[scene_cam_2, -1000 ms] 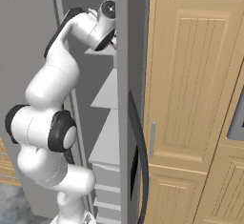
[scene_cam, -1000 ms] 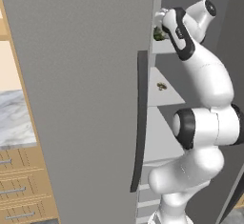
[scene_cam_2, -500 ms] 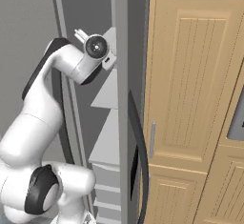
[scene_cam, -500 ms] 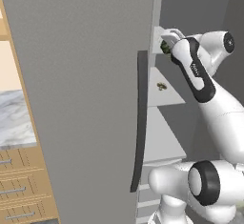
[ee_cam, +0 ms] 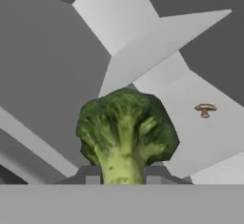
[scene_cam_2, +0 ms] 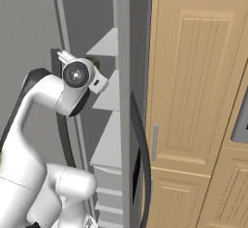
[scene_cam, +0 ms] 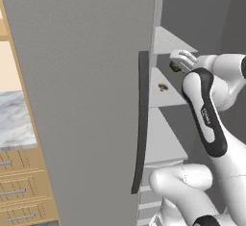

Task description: Take the mushroom and broccoli out of the freezer and place them in the tupperware container on the counter. Then put the tupperware containing the vegetables back in the freezer.

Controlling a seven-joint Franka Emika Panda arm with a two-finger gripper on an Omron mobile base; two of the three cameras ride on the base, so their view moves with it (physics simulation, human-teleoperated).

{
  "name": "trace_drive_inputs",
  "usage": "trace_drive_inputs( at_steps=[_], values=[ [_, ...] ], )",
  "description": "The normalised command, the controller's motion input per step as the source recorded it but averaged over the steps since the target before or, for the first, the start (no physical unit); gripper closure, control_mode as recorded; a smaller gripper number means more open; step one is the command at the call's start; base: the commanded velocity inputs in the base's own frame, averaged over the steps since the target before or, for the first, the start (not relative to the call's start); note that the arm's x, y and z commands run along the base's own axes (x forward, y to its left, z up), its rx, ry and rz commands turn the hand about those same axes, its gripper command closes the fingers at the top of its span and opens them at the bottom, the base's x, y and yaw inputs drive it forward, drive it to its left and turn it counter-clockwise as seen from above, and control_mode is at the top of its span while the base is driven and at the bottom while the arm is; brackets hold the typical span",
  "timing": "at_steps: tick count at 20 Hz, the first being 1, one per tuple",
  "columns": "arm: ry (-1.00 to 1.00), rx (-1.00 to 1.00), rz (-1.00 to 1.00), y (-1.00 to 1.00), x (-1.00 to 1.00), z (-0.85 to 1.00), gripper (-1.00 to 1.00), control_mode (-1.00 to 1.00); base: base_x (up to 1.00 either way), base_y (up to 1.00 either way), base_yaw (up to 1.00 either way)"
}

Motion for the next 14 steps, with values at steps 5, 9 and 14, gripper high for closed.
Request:
trace_drive_inputs(
  at_steps=[5,9,14],
  values=[
    [0.23,-0.18,0.00,0.05,-0.97,-0.29,1.00,-1.00,0.00,0.00,0.00],
    [0.22,-0.17,0.00,0.00,-0.84,-0.41,1.00,-1.00,0.00,0.00,0.00],
    [0.03,-0.17,0.00,0.07,-0.94,-0.23,1.00,-1.00,0.00,0.00,0.00]
  ],
)
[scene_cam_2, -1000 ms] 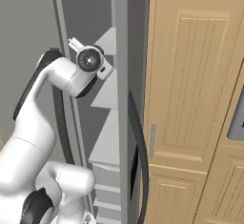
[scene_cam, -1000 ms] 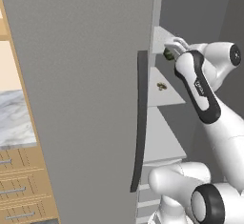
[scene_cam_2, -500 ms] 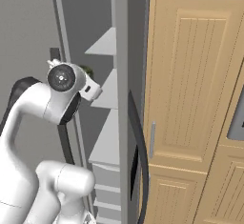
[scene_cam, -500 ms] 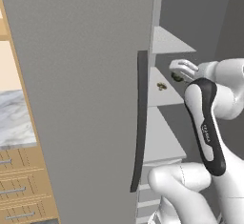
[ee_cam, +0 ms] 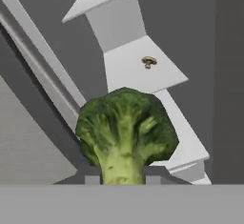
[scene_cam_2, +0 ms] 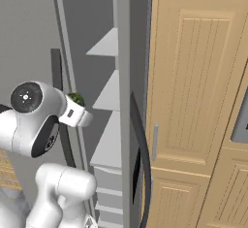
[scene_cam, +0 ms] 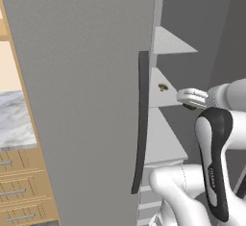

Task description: Take the mushroom and broccoli out of the freezer and place them in the tupperware container on the counter. Then put the tupperware containing the vegetables back in the freezer.

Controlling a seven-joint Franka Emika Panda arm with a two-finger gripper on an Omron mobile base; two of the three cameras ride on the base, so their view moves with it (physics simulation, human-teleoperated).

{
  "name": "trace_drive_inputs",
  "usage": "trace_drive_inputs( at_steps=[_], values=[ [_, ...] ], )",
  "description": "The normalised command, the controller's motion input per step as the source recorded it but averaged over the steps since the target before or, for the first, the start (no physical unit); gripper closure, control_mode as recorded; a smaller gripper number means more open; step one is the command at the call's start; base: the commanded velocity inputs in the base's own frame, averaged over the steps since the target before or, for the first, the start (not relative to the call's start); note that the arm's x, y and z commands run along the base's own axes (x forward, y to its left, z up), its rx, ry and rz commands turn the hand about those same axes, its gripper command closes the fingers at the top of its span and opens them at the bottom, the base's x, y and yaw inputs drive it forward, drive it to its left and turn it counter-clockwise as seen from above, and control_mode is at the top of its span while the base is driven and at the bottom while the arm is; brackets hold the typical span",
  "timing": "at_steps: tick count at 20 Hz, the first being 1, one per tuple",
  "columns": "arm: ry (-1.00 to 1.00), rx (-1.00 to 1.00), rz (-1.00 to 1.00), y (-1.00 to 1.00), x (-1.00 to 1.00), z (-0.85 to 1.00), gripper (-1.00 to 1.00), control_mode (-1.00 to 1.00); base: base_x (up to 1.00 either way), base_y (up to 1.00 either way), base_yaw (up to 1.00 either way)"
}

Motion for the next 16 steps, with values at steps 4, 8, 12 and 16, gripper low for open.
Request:
trace_drive_inputs(
  at_steps=[4,8,12,16],
  values=[
    [0.00,0.00,0.00,0.00,0.00,0.00,1.00,1.00,-1.00,0.37,0.00],
    [0.00,0.00,0.00,0.00,0.00,0.00,1.00,1.00,-0.68,0.99,0.00],
    [0.00,0.00,0.00,0.00,0.00,0.00,1.00,1.00,-0.01,1.00,0.00],
    [0.00,0.00,0.00,0.00,0.00,0.00,1.00,1.00,0.18,1.00,0.00]
  ],
)
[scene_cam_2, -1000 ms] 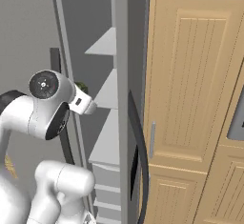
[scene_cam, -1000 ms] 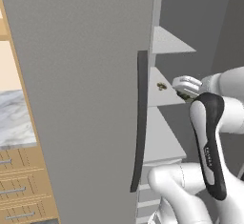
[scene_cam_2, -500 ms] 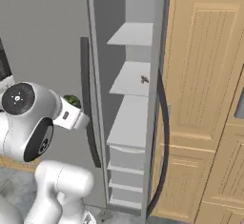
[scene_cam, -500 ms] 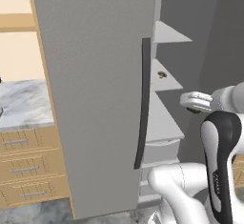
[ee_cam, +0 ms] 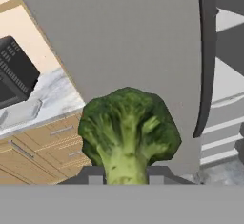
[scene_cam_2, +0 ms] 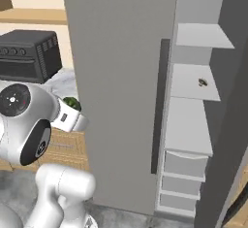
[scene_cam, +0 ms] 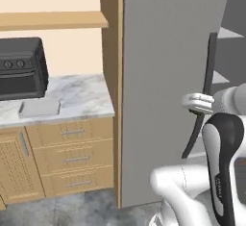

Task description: Take the mushroom and broccoli out of the freezer and place them in the tupperware container on the counter. Then put the tupperware containing the vegetables back in the freezer.

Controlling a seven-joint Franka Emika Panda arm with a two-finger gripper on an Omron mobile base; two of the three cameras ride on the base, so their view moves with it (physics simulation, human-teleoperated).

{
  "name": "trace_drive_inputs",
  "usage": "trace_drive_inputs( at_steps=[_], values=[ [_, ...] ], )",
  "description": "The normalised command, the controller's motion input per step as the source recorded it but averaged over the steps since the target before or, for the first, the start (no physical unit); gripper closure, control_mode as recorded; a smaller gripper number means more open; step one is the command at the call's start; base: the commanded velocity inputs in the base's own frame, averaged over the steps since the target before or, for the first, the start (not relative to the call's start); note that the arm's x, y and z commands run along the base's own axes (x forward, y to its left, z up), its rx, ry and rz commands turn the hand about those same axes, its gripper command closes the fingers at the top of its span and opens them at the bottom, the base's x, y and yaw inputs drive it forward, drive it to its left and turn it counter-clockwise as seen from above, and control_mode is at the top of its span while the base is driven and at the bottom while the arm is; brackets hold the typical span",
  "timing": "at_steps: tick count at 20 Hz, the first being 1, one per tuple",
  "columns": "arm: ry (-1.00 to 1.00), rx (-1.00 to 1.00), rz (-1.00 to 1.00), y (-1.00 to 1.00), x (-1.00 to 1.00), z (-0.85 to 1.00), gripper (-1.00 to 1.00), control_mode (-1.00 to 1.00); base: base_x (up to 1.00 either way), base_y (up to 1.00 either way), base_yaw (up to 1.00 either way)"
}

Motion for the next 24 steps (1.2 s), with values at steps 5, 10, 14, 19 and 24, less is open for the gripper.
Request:
trace_drive_inputs(
  at_steps=[5,10,14,19,24],
  values=[
    [0.00,0.00,0.00,0.00,0.00,0.00,1.00,1.00,0.26,1.00,0.00],
    [0.00,0.00,0.00,0.00,0.00,0.00,1.00,1.00,0.53,1.00,0.00],
    [0.00,0.00,0.00,0.00,0.00,0.00,1.00,1.00,0.82,1.00,0.00],
    [0.00,0.00,0.00,0.00,0.00,0.00,1.00,1.00,0.89,0.90,0.00],
    [0.09,0.00,-0.01,0.00,0.26,-0.28,1.00,-1.00,0.50,0.21,-0.03]
  ],
)
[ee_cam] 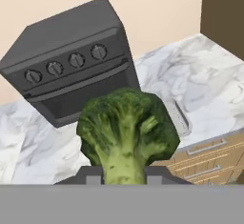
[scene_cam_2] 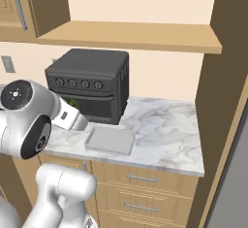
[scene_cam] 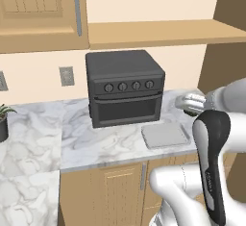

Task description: Take the mushroom and broccoli out of the freezer and place them in the tupperware container on the counter. Then put the tupperware containing the vegetables back in the freezer.

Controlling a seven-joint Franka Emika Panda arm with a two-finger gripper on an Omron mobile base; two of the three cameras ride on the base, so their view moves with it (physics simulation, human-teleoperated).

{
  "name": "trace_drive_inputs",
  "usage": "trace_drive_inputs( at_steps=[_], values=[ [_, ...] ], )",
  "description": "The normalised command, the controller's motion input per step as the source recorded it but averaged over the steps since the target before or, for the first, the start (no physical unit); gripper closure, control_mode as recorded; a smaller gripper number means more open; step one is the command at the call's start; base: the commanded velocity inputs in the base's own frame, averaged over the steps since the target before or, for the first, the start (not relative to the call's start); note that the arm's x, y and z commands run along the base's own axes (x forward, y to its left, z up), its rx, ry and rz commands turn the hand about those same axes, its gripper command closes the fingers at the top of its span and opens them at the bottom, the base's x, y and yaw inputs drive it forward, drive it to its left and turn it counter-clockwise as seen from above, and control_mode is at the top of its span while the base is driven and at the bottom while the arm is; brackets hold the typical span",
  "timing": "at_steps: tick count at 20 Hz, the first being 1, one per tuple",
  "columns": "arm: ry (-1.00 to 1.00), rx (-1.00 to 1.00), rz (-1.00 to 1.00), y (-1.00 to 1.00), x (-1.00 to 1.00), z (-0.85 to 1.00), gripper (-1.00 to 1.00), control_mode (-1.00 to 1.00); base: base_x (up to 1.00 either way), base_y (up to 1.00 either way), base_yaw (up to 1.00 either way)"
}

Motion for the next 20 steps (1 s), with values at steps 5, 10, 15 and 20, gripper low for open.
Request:
trace_drive_inputs(
  at_steps=[5,10,15,20],
  values=[
    [0.24,-0.01,-0.01,-0.07,0.51,-0.98,1.00,-1.00,0.00,0.00,0.00],
    [0.07,-0.04,0.00,0.00,0.68,-0.99,1.00,-1.00,0.00,0.00,0.00],
    [0.04,-0.01,0.03,0.00,0.83,-0.81,1.00,-1.00,0.00,0.00,0.00],
    [0.04,-0.02,0.05,0.00,0.76,-0.84,1.00,-1.00,0.00,0.00,0.00]
  ],
)
